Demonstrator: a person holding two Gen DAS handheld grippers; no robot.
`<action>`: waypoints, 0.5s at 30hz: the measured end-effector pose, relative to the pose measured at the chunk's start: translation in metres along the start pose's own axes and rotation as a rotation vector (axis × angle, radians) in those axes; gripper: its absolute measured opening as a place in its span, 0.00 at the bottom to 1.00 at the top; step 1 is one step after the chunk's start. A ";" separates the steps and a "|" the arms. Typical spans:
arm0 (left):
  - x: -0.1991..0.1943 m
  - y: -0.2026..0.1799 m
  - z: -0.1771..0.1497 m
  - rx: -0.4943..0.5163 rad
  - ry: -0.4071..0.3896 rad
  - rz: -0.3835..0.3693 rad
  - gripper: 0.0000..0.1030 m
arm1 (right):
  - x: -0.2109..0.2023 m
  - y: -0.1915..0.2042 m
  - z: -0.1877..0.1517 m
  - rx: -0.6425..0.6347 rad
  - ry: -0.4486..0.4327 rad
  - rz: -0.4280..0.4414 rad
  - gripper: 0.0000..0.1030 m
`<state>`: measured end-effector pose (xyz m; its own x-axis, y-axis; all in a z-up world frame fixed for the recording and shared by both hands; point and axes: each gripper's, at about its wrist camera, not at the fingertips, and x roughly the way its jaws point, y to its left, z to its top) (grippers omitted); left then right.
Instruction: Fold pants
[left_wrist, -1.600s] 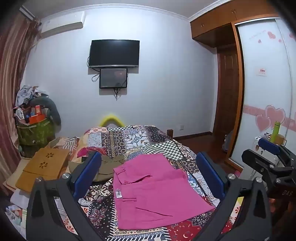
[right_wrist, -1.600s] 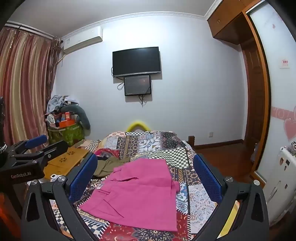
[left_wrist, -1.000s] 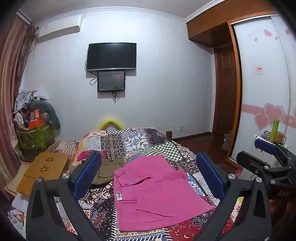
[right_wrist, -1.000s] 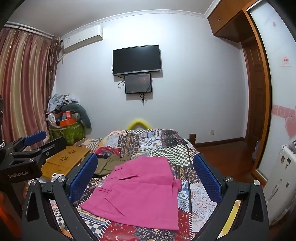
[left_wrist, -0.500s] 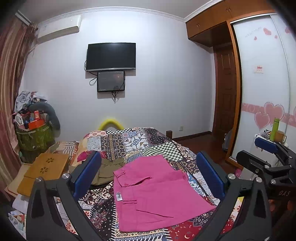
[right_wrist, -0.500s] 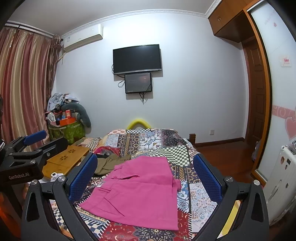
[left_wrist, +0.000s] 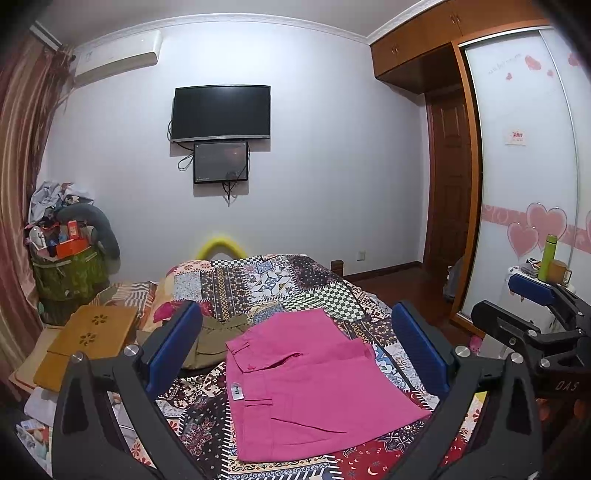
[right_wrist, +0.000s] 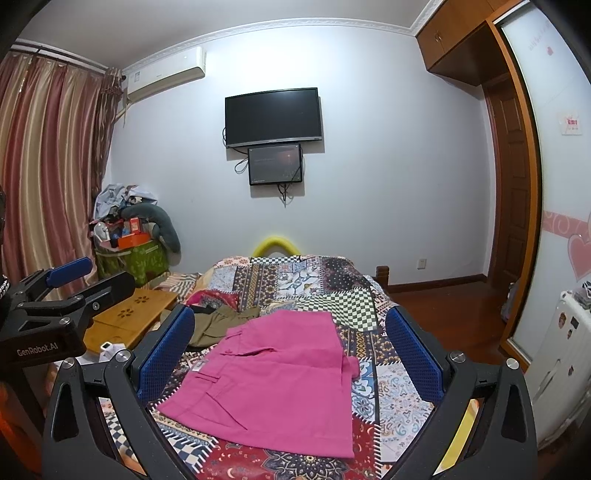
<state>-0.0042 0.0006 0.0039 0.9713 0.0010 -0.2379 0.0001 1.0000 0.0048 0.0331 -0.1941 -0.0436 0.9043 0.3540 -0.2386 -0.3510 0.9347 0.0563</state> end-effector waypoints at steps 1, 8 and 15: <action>0.000 0.000 0.000 0.000 -0.001 0.002 1.00 | 0.000 0.000 0.000 0.000 0.000 -0.001 1.00; 0.000 0.001 0.000 -0.003 0.002 0.007 1.00 | 0.000 0.000 0.000 0.000 0.001 0.000 1.00; 0.001 -0.001 0.001 -0.005 0.005 0.001 1.00 | 0.000 -0.001 0.001 0.000 0.002 0.000 1.00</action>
<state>-0.0032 -0.0005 0.0042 0.9701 0.0022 -0.2427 -0.0022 1.0000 0.0003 0.0336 -0.1946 -0.0425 0.9040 0.3537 -0.2404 -0.3508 0.9348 0.0560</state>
